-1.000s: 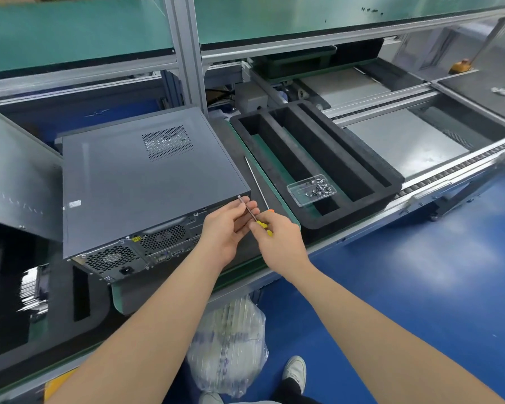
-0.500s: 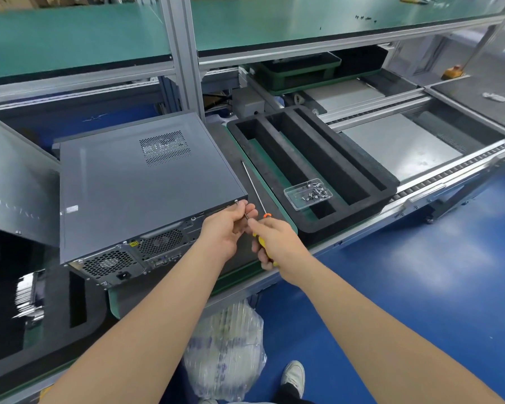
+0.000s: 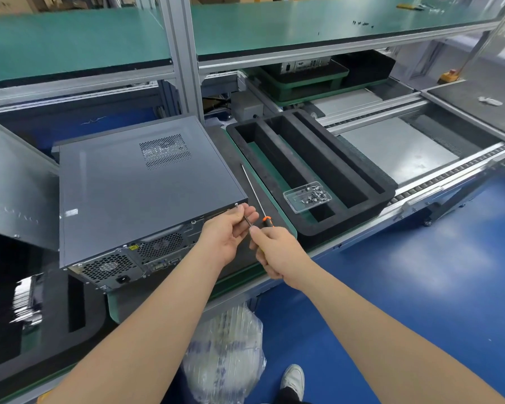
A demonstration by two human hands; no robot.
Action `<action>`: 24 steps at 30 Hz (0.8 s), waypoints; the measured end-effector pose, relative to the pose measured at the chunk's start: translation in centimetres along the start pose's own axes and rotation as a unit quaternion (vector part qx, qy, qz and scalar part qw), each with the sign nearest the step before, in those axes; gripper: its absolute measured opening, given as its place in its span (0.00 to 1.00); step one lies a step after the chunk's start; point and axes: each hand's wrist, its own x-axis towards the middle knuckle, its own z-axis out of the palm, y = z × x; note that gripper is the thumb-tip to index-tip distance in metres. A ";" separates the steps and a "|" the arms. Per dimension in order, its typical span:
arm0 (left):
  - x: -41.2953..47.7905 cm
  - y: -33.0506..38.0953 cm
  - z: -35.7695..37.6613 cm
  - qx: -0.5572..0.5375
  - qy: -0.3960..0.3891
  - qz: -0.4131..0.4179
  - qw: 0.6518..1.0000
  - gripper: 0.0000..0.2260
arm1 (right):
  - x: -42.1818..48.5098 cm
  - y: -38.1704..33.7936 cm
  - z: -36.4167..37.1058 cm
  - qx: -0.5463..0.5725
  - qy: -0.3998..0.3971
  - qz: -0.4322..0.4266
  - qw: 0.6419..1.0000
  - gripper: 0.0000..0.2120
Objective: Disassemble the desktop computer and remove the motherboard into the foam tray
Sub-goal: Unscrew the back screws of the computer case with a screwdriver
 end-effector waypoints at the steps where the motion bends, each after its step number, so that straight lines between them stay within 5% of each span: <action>1: 0.0 0.0 0.0 -0.001 0.000 -0.001 1.000 0.06 | 0.0 -0.1 0.0 -0.109 0.043 -0.047 0.992 0.21; 4: -0.3 0.0 0.1 0.000 0.000 -0.003 1.000 0.07 | 0.0 0.1 0.2 -0.351 0.132 -0.142 0.916 0.16; 8: -0.7 0.1 0.3 -0.006 0.003 -0.005 1.000 0.07 | -0.1 0.9 1.0 -0.515 0.209 -0.208 0.805 0.10; 14: -1.0 0.3 0.9 -0.009 0.020 0.000 1.000 0.08 | 0.3 1.4 1.0 -0.501 0.209 -0.216 0.812 0.11; 18: -0.7 0.3 0.8 -0.004 0.025 -0.005 1.000 0.07 | 0.4 0.7 0.8 -0.314 0.138 -0.173 0.923 0.15; 21: -0.3 0.4 0.5 0.003 0.014 -0.006 1.000 0.07 | 0.5 -0.6 0.3 0.002 0.028 -0.016 0.999 0.22; 24: -0.1 0.4 0.2 0.019 0.000 -0.014 1.000 0.04 | 0.0 -0.4 -0.6 0.331 -0.146 0.161 0.918 0.21</action>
